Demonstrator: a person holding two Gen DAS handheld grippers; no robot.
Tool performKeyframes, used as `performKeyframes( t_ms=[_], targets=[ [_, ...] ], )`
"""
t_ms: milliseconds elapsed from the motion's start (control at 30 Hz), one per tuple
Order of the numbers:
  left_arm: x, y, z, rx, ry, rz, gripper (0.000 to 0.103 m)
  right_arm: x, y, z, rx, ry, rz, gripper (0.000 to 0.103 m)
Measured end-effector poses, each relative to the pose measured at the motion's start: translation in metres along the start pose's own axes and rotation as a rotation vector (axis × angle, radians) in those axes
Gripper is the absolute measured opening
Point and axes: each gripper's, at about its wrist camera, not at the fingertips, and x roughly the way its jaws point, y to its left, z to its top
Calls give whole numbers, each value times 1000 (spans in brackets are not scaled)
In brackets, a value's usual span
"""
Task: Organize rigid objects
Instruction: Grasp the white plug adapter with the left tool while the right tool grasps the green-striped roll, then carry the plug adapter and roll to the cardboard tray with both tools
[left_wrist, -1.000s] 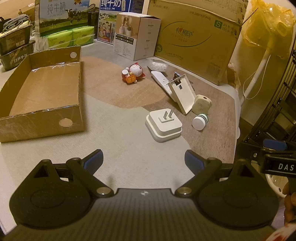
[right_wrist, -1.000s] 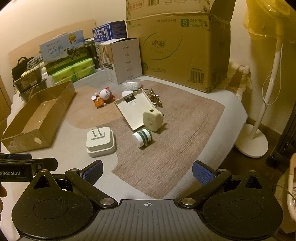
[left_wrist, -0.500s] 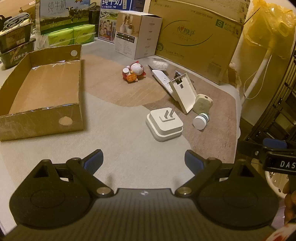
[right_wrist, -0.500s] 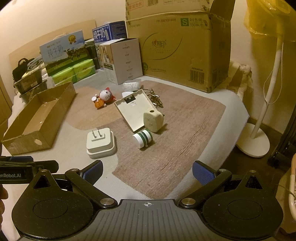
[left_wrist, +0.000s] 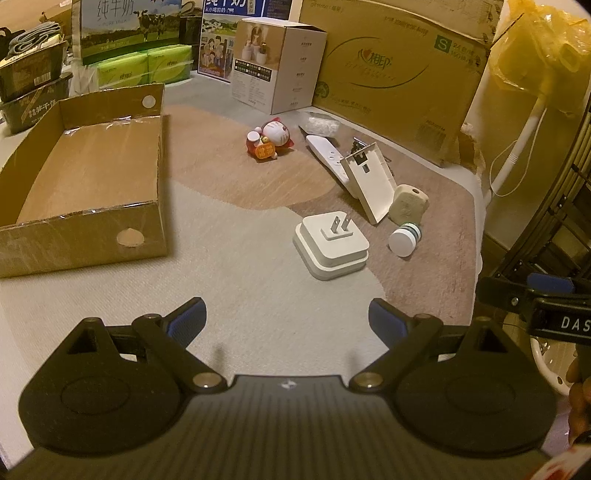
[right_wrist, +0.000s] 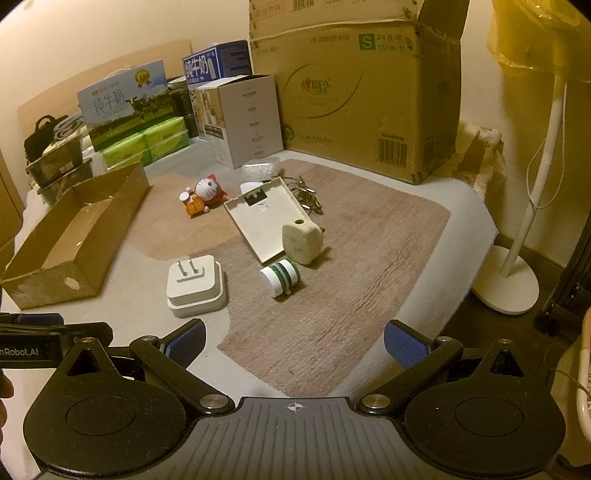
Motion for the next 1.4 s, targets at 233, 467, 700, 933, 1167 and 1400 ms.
performKeyframes(
  t_ms=[233, 467, 700, 933, 1167, 1400],
  targets=[
    [6, -1, 2, -5, 1, 8, 94, 14, -5, 1, -46, -6, 34, 102],
    [20, -3, 9, -4, -5, 20, 94, 37, -5, 4, -166, -13, 106, 100],
    [39, -5, 19, -9, -18, 25, 94, 73, -7, 13, -274, 11, 167, 85],
    [58, -6, 26, -15, -12, 26, 93, 113, -9, 21, -370, 49, 196, 61],
    [71, -10, 29, -25, -1, 9, 91, 134, -9, 28, -406, 62, 208, 39],
    [86, -29, 34, -13, -5, 5, 90, 130, -15, 31, -362, 60, 183, 32]
  ],
)
